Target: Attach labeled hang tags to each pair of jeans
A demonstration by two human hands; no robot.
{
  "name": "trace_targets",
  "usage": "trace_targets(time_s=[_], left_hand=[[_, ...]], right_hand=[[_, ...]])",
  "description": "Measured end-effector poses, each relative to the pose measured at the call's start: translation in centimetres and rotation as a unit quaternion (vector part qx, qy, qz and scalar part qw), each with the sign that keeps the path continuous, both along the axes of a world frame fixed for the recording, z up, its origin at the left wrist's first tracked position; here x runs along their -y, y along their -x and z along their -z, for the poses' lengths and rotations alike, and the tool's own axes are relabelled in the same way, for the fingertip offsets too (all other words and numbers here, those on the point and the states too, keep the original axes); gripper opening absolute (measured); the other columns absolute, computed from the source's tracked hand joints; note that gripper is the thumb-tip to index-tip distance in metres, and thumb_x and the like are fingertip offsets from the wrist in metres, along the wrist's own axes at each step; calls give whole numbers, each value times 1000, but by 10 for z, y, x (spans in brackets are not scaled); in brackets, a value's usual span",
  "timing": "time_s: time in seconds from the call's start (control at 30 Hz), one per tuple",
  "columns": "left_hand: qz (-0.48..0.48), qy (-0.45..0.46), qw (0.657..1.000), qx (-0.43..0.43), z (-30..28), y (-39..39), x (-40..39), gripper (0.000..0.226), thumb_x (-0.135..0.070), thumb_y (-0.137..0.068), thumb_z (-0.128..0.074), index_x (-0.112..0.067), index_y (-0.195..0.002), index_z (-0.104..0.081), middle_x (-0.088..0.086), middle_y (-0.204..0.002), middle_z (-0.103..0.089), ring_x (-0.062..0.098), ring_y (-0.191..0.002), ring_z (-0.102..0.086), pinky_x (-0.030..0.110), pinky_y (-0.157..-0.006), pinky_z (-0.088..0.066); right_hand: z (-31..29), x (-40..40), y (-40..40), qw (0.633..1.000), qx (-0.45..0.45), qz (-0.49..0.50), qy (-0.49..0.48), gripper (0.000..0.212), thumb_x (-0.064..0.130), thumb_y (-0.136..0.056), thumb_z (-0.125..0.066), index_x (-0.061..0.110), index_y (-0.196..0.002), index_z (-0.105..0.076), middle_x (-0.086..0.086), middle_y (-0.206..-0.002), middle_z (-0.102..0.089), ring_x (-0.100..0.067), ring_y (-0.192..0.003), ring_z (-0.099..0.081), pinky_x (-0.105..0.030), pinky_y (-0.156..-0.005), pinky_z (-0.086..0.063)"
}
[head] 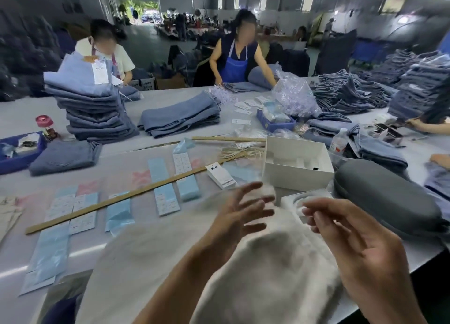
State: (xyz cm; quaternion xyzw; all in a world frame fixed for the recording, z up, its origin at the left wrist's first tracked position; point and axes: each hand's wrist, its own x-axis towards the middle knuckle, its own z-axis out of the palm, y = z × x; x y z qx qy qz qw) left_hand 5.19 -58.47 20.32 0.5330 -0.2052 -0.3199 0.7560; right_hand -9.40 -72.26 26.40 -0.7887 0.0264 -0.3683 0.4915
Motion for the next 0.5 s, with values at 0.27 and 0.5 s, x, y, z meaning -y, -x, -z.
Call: trace_targets(time_s=[0.27, 0.5], left_hand=[[-183, -393, 772, 465, 85, 42, -149, 36, -37, -104, -51, -39, -140, -58, -20, -151, -47, 4, -139, -45, 33, -115, -37], [-188, -430, 829, 305, 146, 95, -261, 52, -44, -104, -37, -49, -150, -13, -31, -159, -9, -5, -153, -1, 21, -124, 2]], right_hand=[[57, -43, -43, 926, -237, -78, 283, 30, 33, -99, -61, 33, -129, -64, 20, -144, -50, -5, -138, -42, -18, -115, -24], [94, -27, -26, 927, -329, -109, 145, 36, 32, -95, -55, 49, -126, -59, 26, -145, -48, 6, -142, -33, -9, -117, -14]])
